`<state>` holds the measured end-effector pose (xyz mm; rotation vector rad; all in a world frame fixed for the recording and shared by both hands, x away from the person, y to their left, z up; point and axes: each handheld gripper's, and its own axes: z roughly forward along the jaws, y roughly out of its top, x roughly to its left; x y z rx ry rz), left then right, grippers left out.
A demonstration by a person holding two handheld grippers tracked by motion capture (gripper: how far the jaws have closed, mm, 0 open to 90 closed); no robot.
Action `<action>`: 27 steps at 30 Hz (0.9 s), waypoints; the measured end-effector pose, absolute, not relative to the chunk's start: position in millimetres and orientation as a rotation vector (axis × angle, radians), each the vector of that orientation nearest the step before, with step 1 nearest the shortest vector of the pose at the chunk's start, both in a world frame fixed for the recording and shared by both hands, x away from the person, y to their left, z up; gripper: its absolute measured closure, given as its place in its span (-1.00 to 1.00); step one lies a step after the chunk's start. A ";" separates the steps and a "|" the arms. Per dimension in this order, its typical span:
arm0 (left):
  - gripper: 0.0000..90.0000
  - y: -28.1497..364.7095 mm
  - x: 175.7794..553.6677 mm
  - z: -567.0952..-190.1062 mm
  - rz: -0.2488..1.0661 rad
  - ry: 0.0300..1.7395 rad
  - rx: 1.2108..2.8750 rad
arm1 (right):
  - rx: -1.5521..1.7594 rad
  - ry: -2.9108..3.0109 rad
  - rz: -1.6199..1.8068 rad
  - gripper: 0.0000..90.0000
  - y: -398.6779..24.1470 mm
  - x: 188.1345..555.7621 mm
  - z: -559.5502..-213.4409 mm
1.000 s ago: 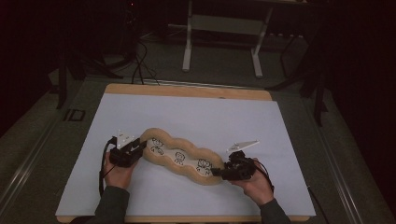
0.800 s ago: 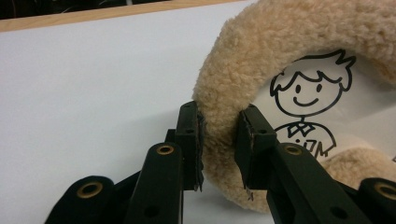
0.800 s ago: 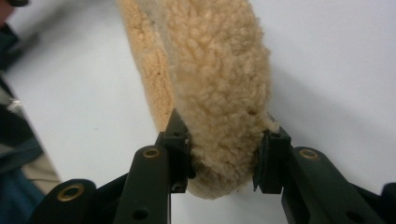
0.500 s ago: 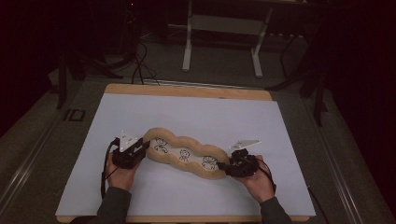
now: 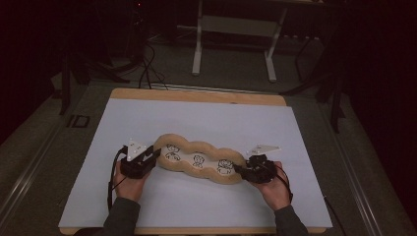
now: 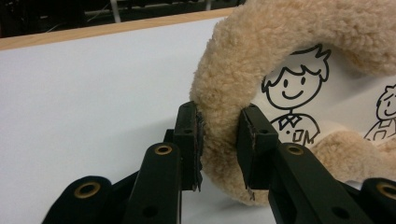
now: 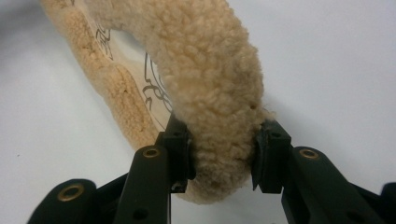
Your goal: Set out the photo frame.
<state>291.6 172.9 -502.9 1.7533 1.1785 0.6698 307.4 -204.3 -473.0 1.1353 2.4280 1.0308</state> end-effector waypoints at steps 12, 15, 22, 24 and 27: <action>0.59 165.2 288.9 -501.7 0.692 1.142 1.742 | 1.157 2.357 1.082 0.38 -215.0 320.6 -475.6; 0.58 162.6 288.8 -502.7 0.693 1.142 1.745 | 1.142 2.332 1.072 0.37 -216.7 322.4 -477.2; 0.57 155.0 289.8 -507.5 0.669 1.147 1.757 | 1.135 2.242 1.073 0.35 -222.0 326.1 -476.0; 0.57 154.6 290.1 -508.1 0.663 1.150 1.757 | 1.134 2.243 1.073 0.35 -222.6 326.8 -477.4; 0.57 152.4 289.8 -509.1 0.645 1.157 1.746 | 1.146 2.218 1.086 0.35 -225.6 329.3 -481.2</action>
